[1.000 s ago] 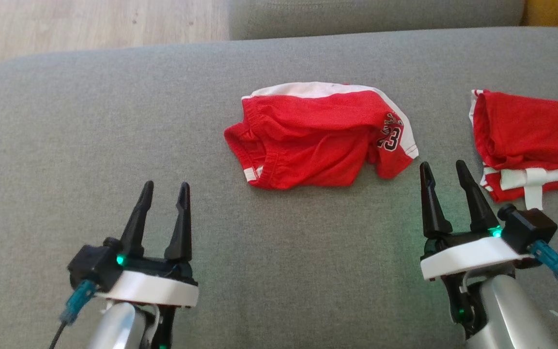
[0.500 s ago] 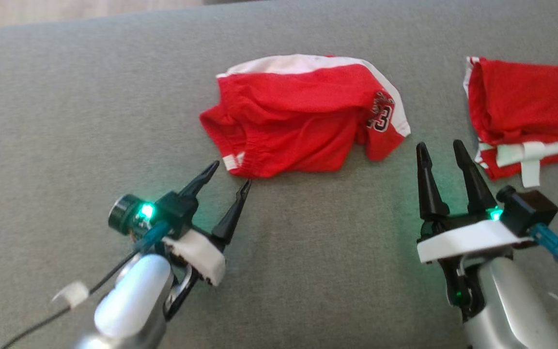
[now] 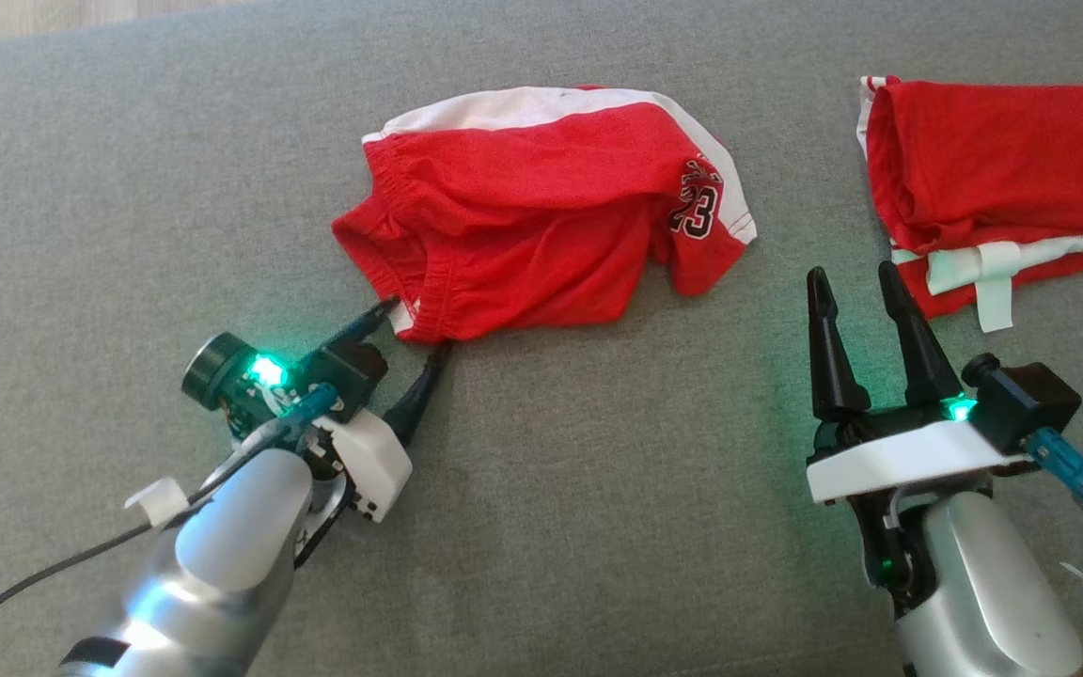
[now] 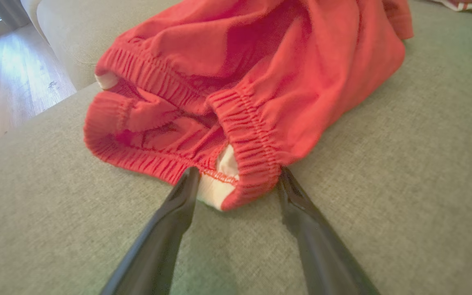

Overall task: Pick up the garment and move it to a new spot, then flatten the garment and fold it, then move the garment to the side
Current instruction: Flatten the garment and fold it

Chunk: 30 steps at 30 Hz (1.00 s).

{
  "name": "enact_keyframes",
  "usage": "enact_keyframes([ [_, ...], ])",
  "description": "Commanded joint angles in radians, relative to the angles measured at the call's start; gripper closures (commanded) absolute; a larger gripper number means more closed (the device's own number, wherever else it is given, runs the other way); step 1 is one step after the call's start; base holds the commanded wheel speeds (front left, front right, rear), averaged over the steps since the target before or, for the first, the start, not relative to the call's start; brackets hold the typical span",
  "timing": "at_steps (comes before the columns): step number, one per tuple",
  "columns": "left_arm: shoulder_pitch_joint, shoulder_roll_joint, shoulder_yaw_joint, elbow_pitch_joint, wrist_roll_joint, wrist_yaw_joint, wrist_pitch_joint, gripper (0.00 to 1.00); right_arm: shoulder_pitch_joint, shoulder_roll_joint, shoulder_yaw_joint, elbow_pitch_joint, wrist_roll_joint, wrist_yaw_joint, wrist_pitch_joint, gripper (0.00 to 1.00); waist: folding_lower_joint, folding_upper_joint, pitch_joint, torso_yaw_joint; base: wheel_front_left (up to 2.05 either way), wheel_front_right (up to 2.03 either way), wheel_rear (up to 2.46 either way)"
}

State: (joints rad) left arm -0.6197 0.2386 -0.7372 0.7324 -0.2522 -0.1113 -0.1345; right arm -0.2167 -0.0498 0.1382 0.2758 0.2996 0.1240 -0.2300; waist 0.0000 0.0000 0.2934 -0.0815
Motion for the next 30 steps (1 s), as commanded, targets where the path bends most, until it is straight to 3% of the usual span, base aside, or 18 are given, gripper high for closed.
enact_keyframes([
  [1, -0.034, 0.016, 0.021, -0.005, 0.005, 0.005, -0.007, 0.88, -0.032, 0.000, 0.024, -0.024, 0.008, 0.007, -0.011, 0.00, 0.0000, 0.0000, -0.004, 0.000, 0.00, 0.00, 0.00],
  [2, -0.038, 0.012, 0.014, 0.001, 0.003, 0.002, -0.014, 1.00, -0.031, 0.000, 0.024, -0.021, 0.009, 0.007, -0.012, 0.00, 0.0000, 0.0000, -0.008, 0.001, 0.00, 0.00, 0.00],
  [8, -0.040, -0.009, -0.069, -0.020, -0.042, -0.017, -0.020, 1.00, -0.031, 0.000, 0.030, -0.003, 0.018, 0.007, -0.018, 0.00, 0.0000, 0.0000, -0.040, 0.004, 0.00, 0.00, 0.00],
  [10, -0.043, -0.020, -0.192, -0.150, -0.182, -0.019, 0.022, 1.00, -0.029, 0.000, 0.028, 0.006, 0.022, 0.007, -0.020, 0.00, 0.0000, 0.0000, -0.055, 0.005, 0.00, 0.00, 0.00],
  [13, -0.088, -0.004, -0.260, -0.323, -0.336, -0.019, 0.063, 1.00, -0.024, 0.000, 0.021, 0.016, 0.023, 0.007, -0.023, 0.00, 0.0000, 0.0000, -0.071, 0.007, 0.00, 0.00, 0.00],
  [16, -0.130, 0.001, -0.230, -0.471, -0.486, -0.019, 0.082, 1.00, -0.020, 0.000, 0.016, 0.026, 0.032, 0.007, -0.025, 0.00, 0.0000, 0.0000, -0.085, 0.007, 0.00, 0.00, 0.00],
  [19, -0.151, 0.001, -0.175, -0.542, -0.557, -0.019, 0.082, 1.00, -0.019, 0.000, 0.014, 0.029, 0.036, 0.007, -0.026, 0.00, 0.0000, 0.0000, -0.091, 0.009, 0.00, 0.00, 0.00],
  [22, -0.154, 0.006, -0.054, -0.642, -0.679, 0.028, 0.088, 1.00, -0.015, 0.000, 0.012, 0.034, 0.039, 0.007, -0.028, 0.00, 0.0000, 0.0000, -0.098, 0.022, 0.00, 0.00, 0.00],
  [30, -0.052, 0.196, 0.016, -0.560, -0.693, 0.130, 0.145, 1.00, -0.021, 0.000, 0.021, 0.033, 0.040, 0.007, -0.030, 0.00, 0.0000, 0.0000, -0.087, 0.048, 0.00, 0.00, 0.00],
])
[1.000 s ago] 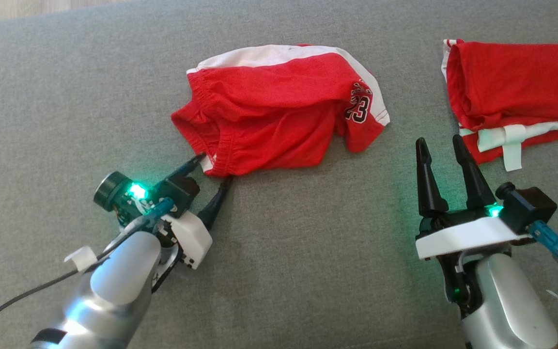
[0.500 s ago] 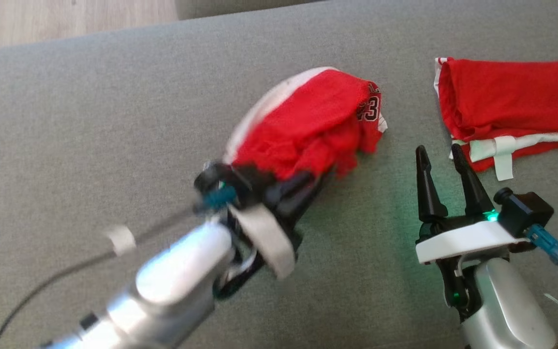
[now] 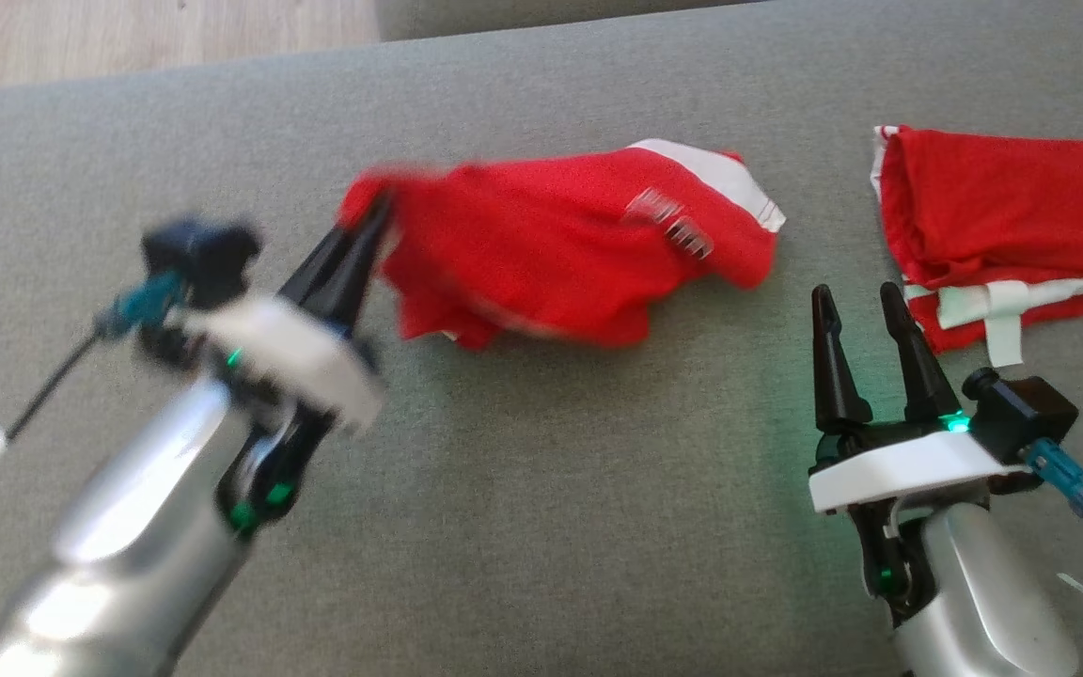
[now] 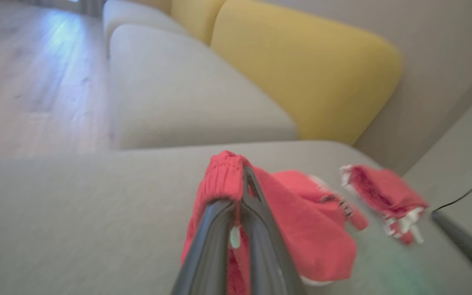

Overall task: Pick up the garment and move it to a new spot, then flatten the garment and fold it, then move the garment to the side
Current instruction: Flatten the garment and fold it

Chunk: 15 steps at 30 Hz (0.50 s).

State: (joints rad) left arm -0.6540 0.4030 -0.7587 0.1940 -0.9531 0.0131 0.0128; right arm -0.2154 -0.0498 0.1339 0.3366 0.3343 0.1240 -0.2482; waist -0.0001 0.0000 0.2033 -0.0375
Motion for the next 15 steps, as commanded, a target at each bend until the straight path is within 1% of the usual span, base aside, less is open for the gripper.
enact_keyframes([
  [1, 0.001, 0.052, 0.036, 0.012, 0.016, 0.014, -0.006, 1.00, -0.024, 0.000, 0.026, -0.028, 0.005, 0.007, -0.012, 0.00, 0.0001, 0.0000, 0.007, 0.008, 0.00, 0.00, 0.00],
  [3, 0.034, 0.086, 0.024, 0.086, 0.043, 0.026, -0.017, 1.00, -0.026, 0.000, 0.033, -0.028, 0.002, 0.007, -0.012, 0.00, 0.0001, 0.0000, 0.015, 0.014, 0.00, 0.00, 0.00],
  [4, 0.049, 0.091, 0.023, 0.123, 0.048, 0.028, -0.028, 1.00, -0.027, 0.000, 0.035, -0.027, -0.001, 0.007, -0.013, 0.00, 0.0001, 0.0000, 0.018, 0.017, 0.00, 0.00, 0.00],
  [6, 0.075, 0.087, 0.025, 0.191, 0.038, 0.022, -0.050, 1.00, -0.027, 0.000, 0.036, -0.027, -0.006, 0.007, -0.013, 0.00, 0.0001, 0.0000, 0.021, 0.025, 0.00, 0.00, 0.00],
  [7, 0.086, 0.079, 0.020, 0.249, 0.040, 0.009, -0.073, 1.00, -0.028, 0.000, 0.033, -0.027, -0.014, 0.007, -0.012, 0.00, 0.0001, 0.0000, 0.024, 0.032, 0.00, 0.00, 0.00],
  [9, 0.089, 0.066, 0.011, 0.300, 0.049, -0.005, -0.097, 1.00, -0.029, 0.000, 0.031, -0.028, -0.022, 0.007, -0.007, 0.00, 0.0001, 0.0000, 0.024, 0.040, 0.00, 0.00, 0.00],
  [10, 0.086, 0.061, 0.004, 0.322, 0.061, -0.009, -0.111, 0.80, -0.029, 0.000, 0.031, -0.029, -0.027, 0.007, -0.004, 0.00, 0.0001, 0.0000, 0.024, 0.043, 0.00, 0.00, 0.00],
  [11, 0.083, 0.054, 0.000, 0.342, 0.069, -0.011, -0.125, 0.49, -0.029, 0.000, 0.030, -0.031, -0.029, 0.007, -0.001, 0.00, 0.0001, 0.0000, 0.023, 0.047, 0.00, 0.00, 0.00],
  [12, 0.081, 0.045, -0.002, 0.362, 0.073, -0.011, -0.139, 0.00, -0.029, 0.000, 0.029, -0.032, -0.031, 0.007, 0.002, 0.00, 0.0001, 0.0000, 0.020, 0.050, 0.00, 0.00, 0.00],
  [15, 0.072, 0.024, -0.009, 0.406, 0.094, -0.009, -0.185, 0.00, -0.024, 0.000, 0.028, -0.037, -0.034, 0.007, 0.007, 0.00, 0.0001, 0.0000, 0.010, 0.062, 0.00, 0.00, 0.00],
])
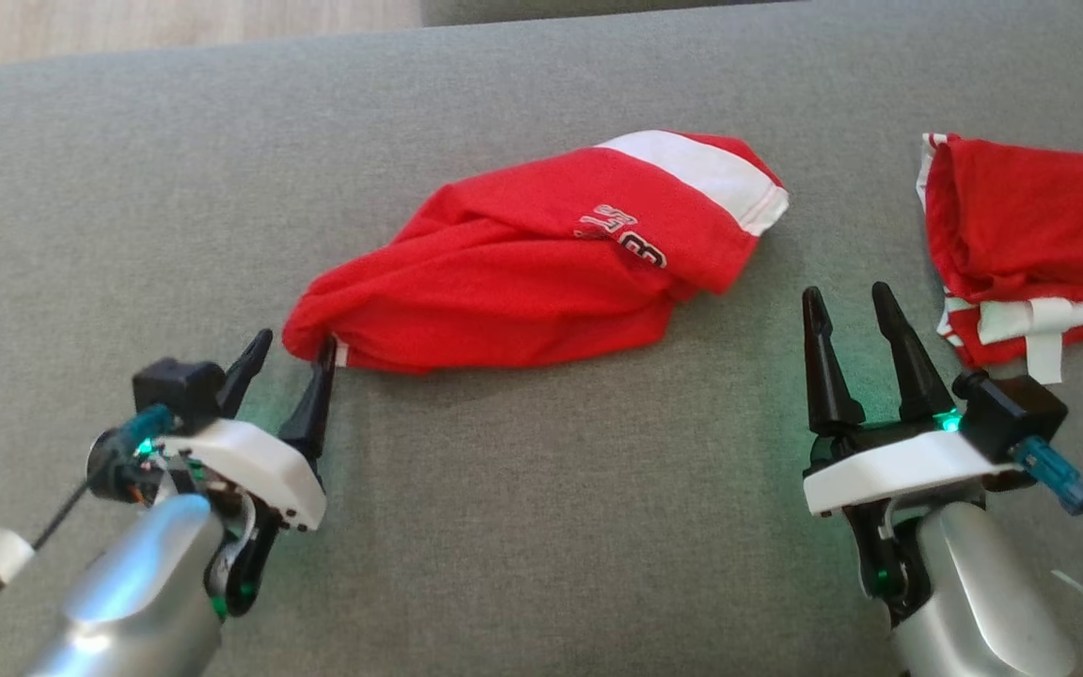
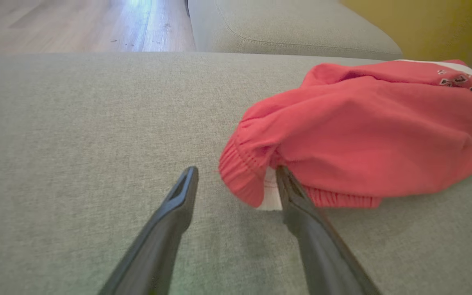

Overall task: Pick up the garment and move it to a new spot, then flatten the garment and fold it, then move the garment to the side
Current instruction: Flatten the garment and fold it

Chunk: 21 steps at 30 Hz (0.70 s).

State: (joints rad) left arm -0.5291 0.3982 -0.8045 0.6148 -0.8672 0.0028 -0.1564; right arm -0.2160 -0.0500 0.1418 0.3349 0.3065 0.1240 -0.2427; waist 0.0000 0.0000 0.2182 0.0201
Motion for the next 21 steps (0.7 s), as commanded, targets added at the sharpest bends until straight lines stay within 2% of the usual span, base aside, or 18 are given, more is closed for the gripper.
enact_keyframes([
  [1, -0.056, 0.025, 0.036, -0.005, 0.019, 0.005, -0.033, 0.00, -0.021, 0.000, 0.021, -0.036, -0.008, 0.007, 0.003, 0.00, 0.0000, 0.0000, -0.010, 0.008, 0.00, 0.00, 0.00],
  [4, -0.060, 0.018, 0.043, -0.005, 0.051, 0.018, -0.079, 0.00, -0.015, 0.000, 0.022, -0.039, -0.009, 0.007, 0.009, 0.00, 0.0000, 0.0000, -0.025, 0.017, 0.00, 0.00, 0.00],
  [8, -0.029, 0.015, 0.092, -0.074, 0.082, 0.041, -0.103, 0.00, -0.005, 0.000, 0.023, -0.042, -0.008, 0.007, 0.014, 0.00, 0.0000, 0.0000, -0.049, 0.023, 0.00, 0.00, 0.00],
  [15, 0.143, -0.014, 0.297, -0.363, 0.226, 0.111, -0.105, 0.00, 0.026, 0.000, 0.008, -0.057, -0.006, 0.007, 0.010, 0.00, 0.0000, 0.0000, -0.080, 0.039, 0.00, 0.00, 0.00],
  [21, 0.281, -0.069, 0.381, -0.476, 0.333, 0.128, -0.105, 0.00, 0.043, 0.000, 0.000, -0.061, -0.005, 0.007, 0.009, 0.00, 0.0000, 0.0000, -0.095, 0.050, 0.00, 0.00, 0.00],
])
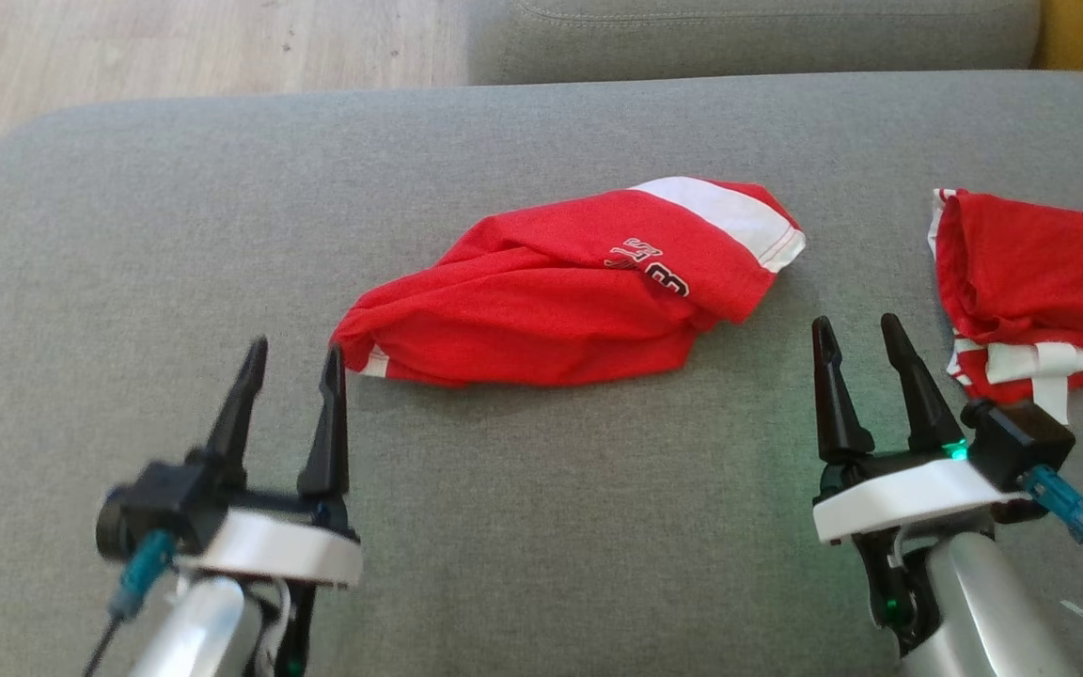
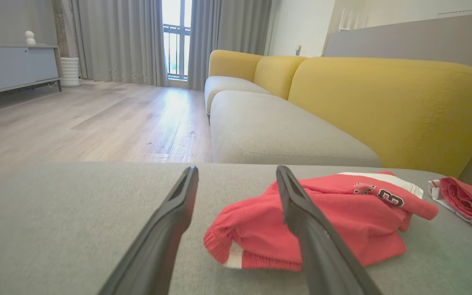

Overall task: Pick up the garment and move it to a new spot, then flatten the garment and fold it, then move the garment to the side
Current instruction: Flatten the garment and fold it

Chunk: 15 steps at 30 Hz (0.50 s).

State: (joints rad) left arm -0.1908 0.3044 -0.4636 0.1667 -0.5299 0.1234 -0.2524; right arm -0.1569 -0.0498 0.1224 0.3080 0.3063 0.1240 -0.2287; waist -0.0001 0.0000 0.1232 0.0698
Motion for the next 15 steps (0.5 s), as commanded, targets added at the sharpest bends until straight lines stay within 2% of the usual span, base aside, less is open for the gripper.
enact_keyframes([
  [1, -0.035, 0.014, 0.052, -0.029, 0.006, 0.004, -0.009, 0.00, -0.014, 0.000, 0.020, -0.035, -0.004, 0.007, -0.005, 0.00, 0.0001, 0.0000, -0.001, 0.002, 0.00, 0.00, 0.00],
  [9, -0.009, -0.045, 0.105, -0.015, 0.084, -0.056, -0.009, 0.00, -0.019, 0.000, 0.016, -0.047, -0.014, 0.007, 0.017, 0.00, 0.0001, 0.0000, 0.024, 0.040, 0.00, 0.00, 0.00],
  [15, -0.035, -0.091, 0.124, 0.021, 0.119, -0.099, -0.009, 0.00, -0.056, 0.000, 0.072, 0.017, -0.047, 0.007, 0.112, 0.00, 0.0001, 0.0000, 0.067, 0.087, 0.00, 0.00, 0.00],
])
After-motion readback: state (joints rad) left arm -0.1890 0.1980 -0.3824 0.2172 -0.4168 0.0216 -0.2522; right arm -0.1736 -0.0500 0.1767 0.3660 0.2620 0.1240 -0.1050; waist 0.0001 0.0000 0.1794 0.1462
